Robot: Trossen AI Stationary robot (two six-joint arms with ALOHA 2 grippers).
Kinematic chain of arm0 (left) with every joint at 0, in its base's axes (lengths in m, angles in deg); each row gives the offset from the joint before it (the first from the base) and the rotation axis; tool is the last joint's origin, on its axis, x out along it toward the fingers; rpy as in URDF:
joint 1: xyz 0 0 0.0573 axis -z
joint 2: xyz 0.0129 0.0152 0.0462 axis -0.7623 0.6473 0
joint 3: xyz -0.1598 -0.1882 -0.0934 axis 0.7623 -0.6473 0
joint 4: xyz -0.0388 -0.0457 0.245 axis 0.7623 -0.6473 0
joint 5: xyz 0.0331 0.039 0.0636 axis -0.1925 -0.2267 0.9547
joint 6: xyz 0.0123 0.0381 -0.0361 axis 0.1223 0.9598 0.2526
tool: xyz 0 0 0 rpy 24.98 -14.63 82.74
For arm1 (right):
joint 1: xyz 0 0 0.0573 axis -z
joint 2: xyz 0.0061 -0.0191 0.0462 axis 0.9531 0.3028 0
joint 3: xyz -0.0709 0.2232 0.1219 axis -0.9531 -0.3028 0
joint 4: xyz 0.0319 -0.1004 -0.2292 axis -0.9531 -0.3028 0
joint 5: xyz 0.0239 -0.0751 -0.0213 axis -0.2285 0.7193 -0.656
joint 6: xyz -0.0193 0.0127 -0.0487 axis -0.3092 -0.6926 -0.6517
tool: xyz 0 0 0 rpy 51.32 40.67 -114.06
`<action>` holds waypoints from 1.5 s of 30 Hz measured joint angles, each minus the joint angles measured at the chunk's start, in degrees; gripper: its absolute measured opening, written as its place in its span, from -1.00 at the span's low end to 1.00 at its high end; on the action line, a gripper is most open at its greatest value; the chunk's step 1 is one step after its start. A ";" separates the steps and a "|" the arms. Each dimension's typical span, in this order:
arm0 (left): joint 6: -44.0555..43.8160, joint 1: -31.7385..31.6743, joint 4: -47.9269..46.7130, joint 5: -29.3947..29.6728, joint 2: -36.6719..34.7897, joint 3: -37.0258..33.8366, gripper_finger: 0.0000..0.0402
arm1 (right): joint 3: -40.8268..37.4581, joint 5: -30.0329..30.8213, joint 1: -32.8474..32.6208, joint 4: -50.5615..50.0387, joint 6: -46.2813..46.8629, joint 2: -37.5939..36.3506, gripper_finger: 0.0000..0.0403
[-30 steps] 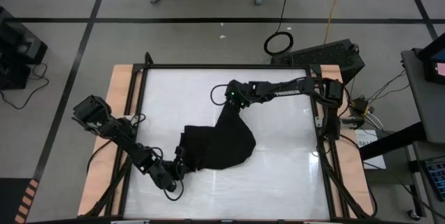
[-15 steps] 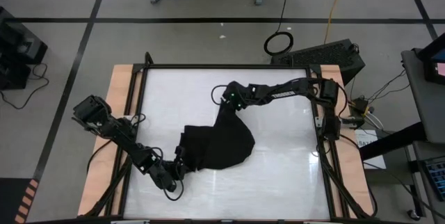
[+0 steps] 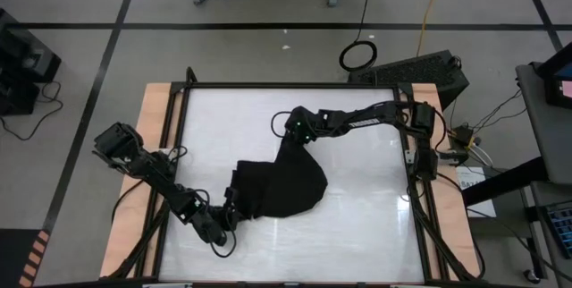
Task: Roll towel
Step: Roll the black towel
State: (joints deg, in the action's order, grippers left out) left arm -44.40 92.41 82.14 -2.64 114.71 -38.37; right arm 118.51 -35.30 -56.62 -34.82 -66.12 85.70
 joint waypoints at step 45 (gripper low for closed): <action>-1.60 -12.43 -20.19 11.26 -23.96 -0.04 -0.18 | 0.07 9.99 -47.61 -16.34 7.00 -2.14 -1.00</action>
State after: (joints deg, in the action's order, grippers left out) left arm -46.00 79.98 61.95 8.62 90.75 -38.42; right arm 118.58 -25.31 -104.22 -51.17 -59.12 83.56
